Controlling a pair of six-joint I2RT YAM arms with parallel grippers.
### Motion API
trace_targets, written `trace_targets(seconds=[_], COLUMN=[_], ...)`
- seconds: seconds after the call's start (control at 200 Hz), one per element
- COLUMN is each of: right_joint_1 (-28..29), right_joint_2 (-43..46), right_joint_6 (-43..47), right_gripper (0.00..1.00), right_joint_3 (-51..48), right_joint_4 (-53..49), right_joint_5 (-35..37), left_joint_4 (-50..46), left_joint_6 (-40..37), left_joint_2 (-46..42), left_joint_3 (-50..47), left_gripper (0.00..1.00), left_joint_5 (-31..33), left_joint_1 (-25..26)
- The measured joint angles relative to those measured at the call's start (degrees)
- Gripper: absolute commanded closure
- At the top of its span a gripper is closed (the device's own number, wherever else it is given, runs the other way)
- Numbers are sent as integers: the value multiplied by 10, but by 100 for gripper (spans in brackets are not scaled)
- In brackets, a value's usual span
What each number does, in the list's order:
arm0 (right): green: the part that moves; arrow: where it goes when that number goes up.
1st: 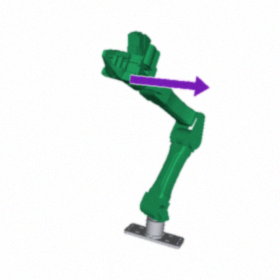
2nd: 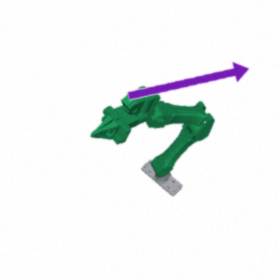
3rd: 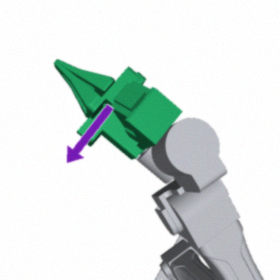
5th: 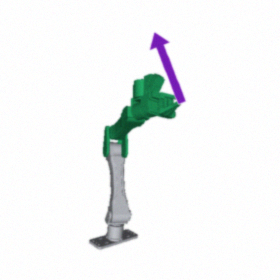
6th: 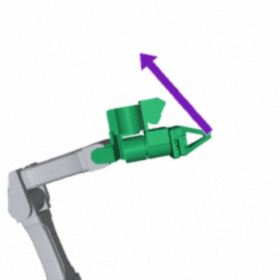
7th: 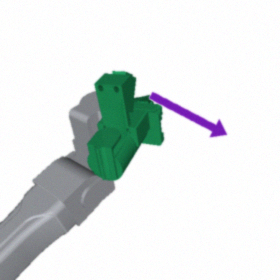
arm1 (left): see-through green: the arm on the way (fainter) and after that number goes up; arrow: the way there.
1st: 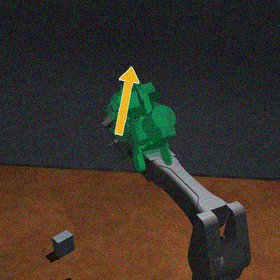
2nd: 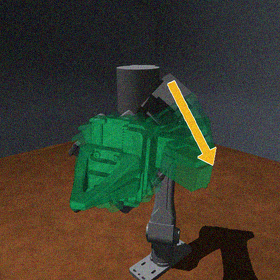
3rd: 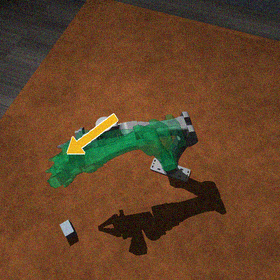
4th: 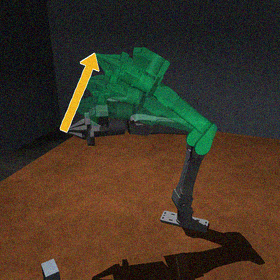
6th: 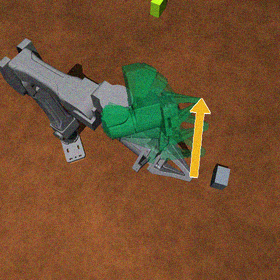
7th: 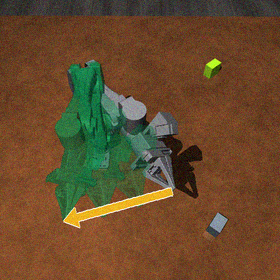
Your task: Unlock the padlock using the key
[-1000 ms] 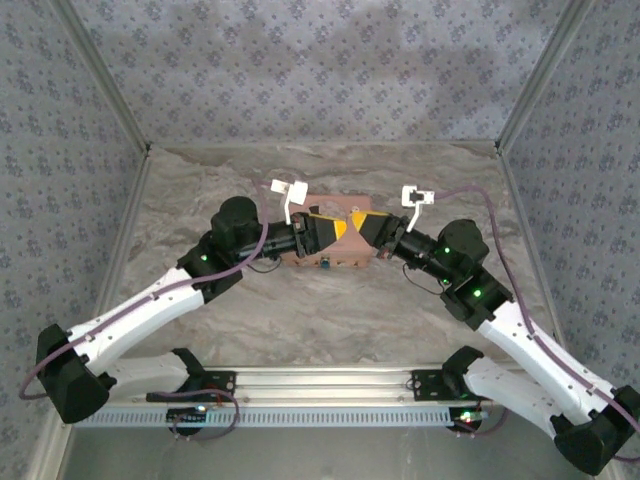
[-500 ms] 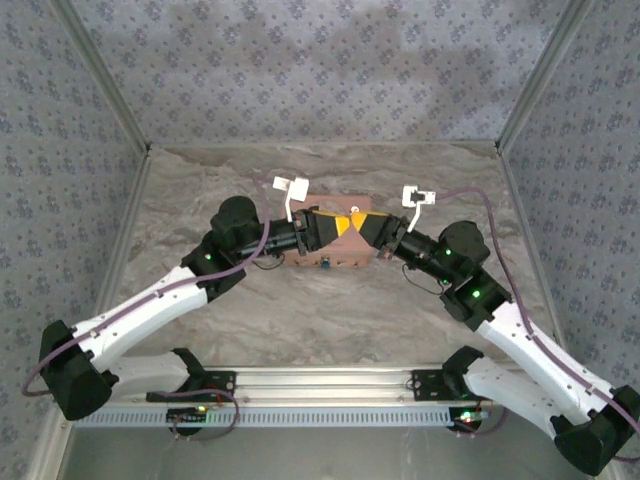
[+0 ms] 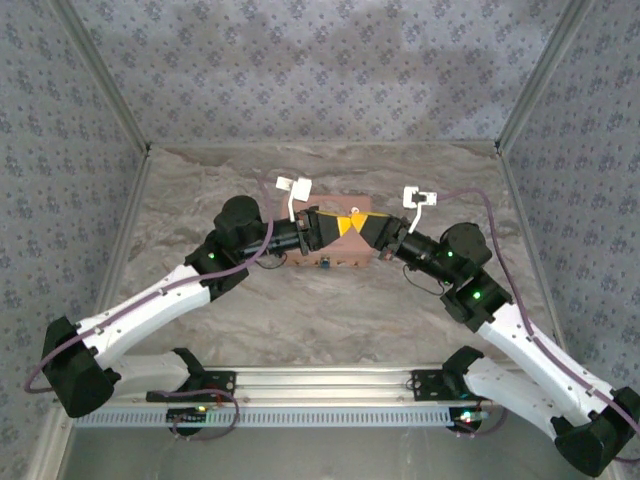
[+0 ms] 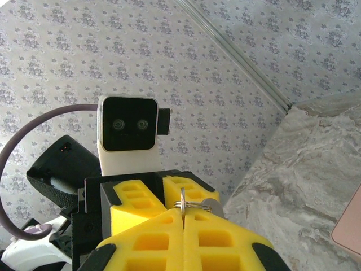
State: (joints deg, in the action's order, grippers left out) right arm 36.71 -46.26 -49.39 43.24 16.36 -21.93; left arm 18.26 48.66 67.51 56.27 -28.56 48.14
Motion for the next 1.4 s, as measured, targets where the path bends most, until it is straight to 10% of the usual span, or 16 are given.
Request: trace_targets(seconds=[0.74,0.879,1.399], right_joint_1=[-4,-7,-154], right_joint_2=[5,11,70], right_joint_6=[-14,-12,40], right_gripper=[100,65,59], right_joint_3=[-12,-13,-14], right_joint_4=[12,-2,-308], right_joint_5=[-4,-4,26], left_joint_4=[17,8,-445], left_joint_6=[3,-1,-112], left_joint_2=[-4,-5,96], left_joint_3=[-6,-6,177], left_gripper=[100,100,100], left_joint_5=[9,10,49], left_joint_1=[0,0,-5])
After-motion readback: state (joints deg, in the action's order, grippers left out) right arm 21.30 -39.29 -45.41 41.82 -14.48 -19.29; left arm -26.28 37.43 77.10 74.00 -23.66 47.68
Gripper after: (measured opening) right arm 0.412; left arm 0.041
